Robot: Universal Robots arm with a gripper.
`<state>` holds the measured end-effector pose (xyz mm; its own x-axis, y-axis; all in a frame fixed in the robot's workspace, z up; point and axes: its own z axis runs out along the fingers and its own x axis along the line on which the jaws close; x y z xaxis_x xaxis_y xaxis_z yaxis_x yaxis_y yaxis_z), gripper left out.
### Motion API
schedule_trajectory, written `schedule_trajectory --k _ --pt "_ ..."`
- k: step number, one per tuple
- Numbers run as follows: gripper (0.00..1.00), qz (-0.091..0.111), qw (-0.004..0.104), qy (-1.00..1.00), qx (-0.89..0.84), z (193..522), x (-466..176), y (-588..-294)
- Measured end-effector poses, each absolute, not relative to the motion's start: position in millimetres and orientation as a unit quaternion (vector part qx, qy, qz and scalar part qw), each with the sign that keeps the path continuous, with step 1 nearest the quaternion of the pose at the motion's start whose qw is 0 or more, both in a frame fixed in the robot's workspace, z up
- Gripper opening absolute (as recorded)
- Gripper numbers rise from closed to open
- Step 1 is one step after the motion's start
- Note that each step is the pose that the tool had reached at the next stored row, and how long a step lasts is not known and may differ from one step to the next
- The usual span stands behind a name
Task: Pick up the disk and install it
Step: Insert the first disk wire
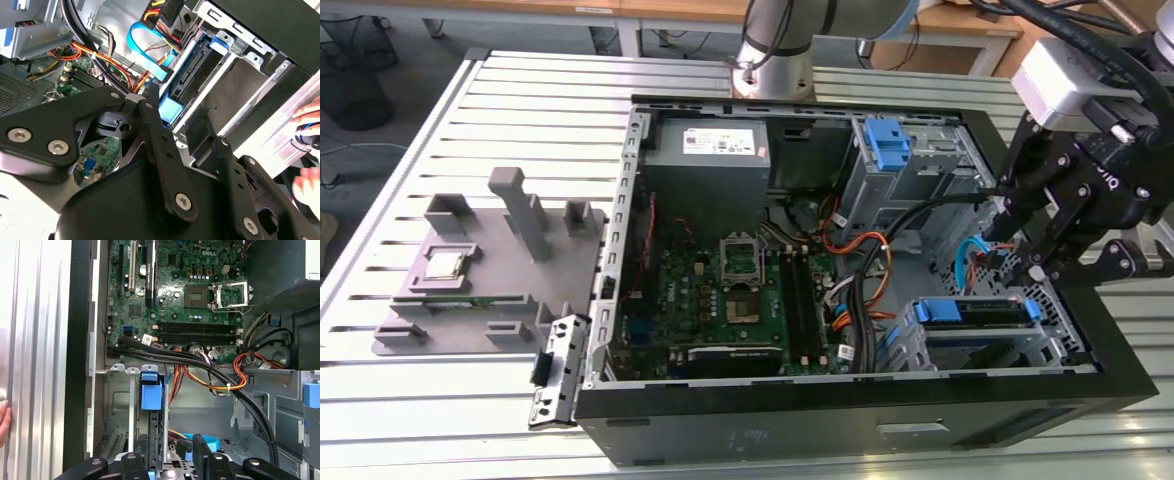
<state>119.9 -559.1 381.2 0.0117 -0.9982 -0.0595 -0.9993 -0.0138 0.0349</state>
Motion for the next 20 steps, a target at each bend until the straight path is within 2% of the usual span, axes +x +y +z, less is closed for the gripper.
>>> schedule_trajectory --k 20 --pt "0.48 0.032 0.007 0.702 -0.711 360.0 131.4 -546.5"
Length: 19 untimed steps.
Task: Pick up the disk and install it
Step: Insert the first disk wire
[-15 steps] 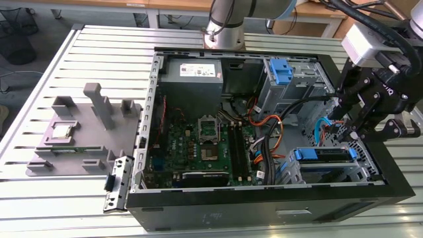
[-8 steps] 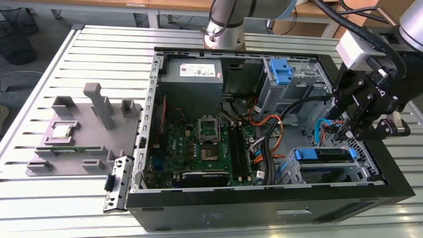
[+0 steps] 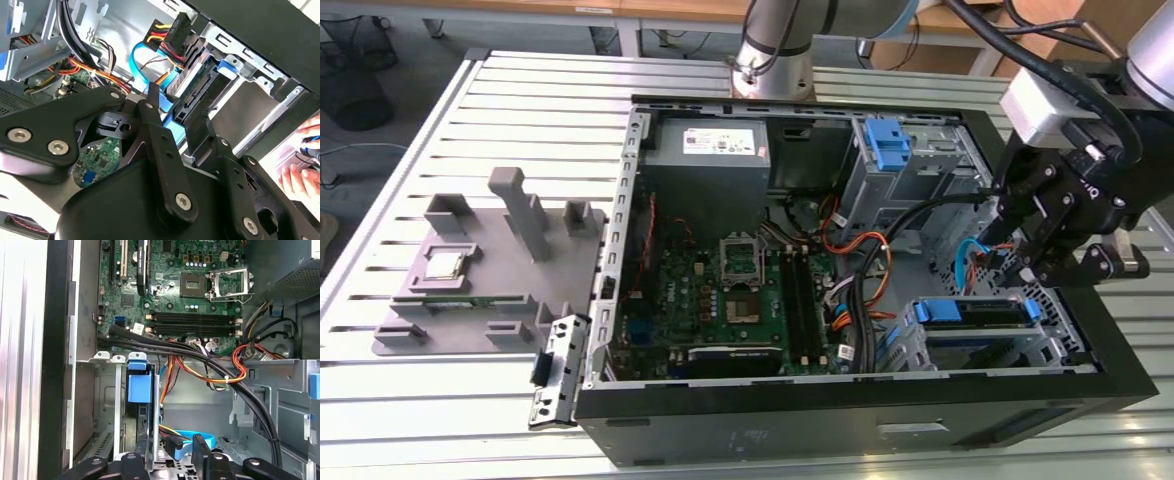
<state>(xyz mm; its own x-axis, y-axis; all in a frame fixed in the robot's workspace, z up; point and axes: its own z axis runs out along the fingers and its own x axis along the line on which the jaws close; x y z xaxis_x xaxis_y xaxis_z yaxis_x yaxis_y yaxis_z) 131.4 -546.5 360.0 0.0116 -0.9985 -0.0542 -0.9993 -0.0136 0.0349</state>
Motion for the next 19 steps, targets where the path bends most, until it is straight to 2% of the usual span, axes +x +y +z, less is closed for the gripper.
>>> schedule_trajectory --k 19 --pt "0.48 0.031 0.006 0.702 -0.711 357.6 133.3 -547.7"
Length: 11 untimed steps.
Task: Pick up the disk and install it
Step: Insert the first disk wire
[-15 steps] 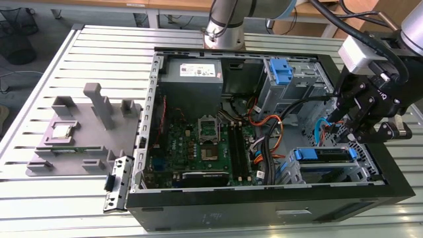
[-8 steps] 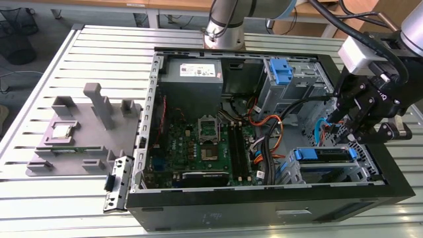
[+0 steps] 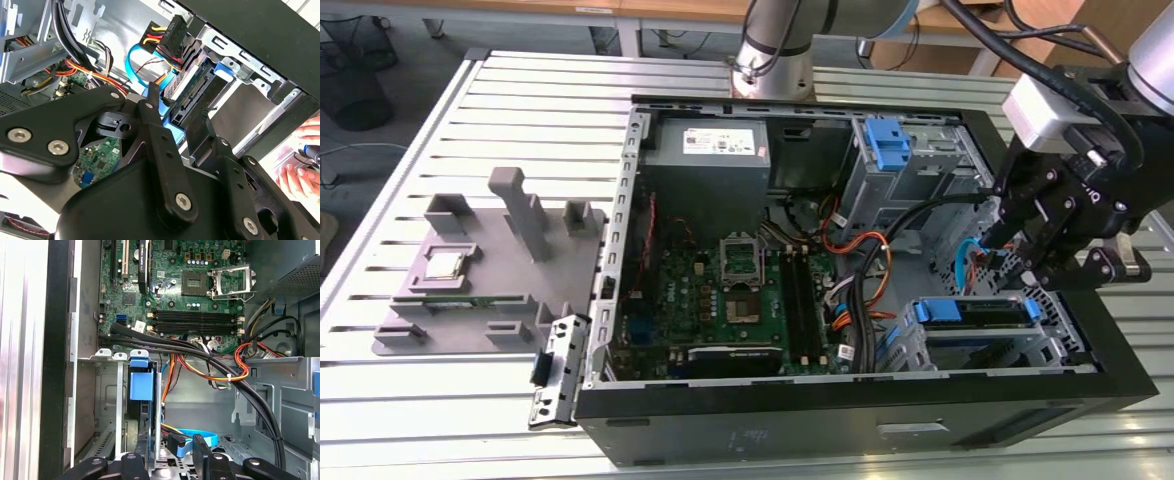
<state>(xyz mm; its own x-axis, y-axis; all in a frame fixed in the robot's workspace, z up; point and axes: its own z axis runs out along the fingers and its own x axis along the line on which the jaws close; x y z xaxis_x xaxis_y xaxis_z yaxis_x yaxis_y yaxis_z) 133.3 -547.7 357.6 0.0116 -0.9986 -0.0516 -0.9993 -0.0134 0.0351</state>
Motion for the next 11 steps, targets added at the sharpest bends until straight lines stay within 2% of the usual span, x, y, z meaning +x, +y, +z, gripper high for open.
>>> schedule_trajectory --k 4,5,10,11 --pt "0.47 0.031 0.006 0.702 -0.711 357.5 133.3 -547.7" --pt "0.4 0.031 0.006 0.702 -0.711 357.4 133.3 -547.7" --pt "0.39 0.031 0.006 0.702 -0.711 357.3 133.3 -547.7" --pt "0.32 0.031 0.006 0.702 -0.711 357.3 133.3 -547.7"
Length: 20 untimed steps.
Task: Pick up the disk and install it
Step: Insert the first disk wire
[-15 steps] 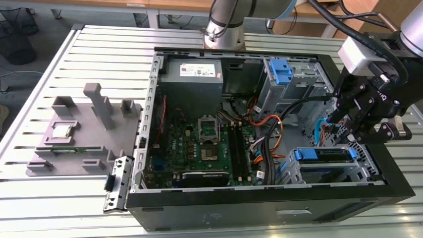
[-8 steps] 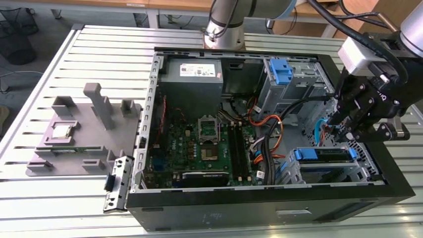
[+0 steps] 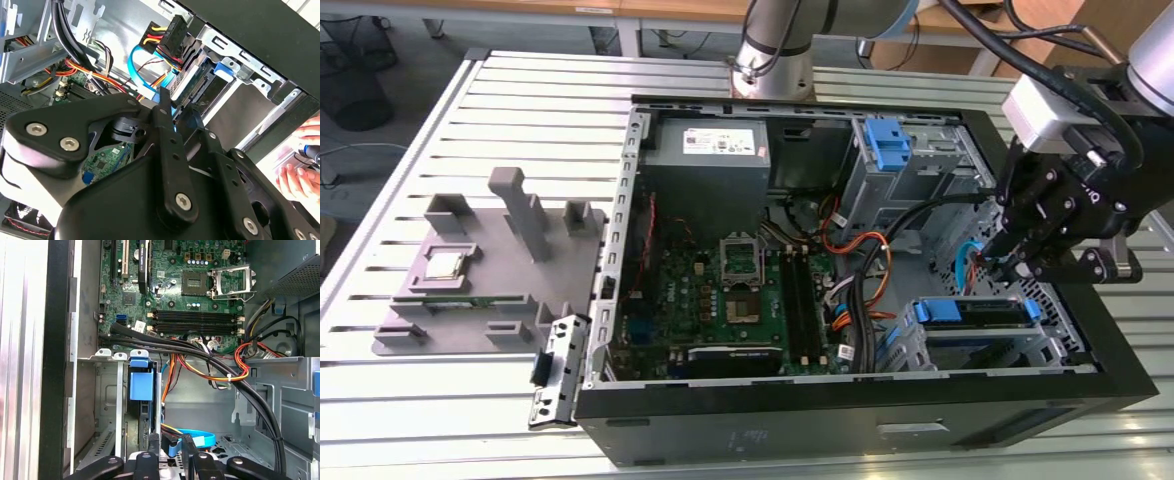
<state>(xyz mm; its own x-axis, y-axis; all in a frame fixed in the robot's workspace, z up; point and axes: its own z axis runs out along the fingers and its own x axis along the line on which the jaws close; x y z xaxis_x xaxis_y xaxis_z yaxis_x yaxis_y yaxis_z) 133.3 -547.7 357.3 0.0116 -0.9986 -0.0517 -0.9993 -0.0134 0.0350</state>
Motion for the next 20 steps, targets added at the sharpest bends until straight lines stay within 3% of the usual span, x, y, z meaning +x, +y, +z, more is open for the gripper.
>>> schedule_trajectory --k 8,9,20 --pt "0.3 0.031 0.006 0.702 -0.711 357.1 133.3 -547.7" --pt "0.24 0.031 0.006 0.702 -0.711 357.1 133.3 -547.7" --pt "0.16 0.031 0.006 0.702 -0.711 356.8 133.3 -547.7"
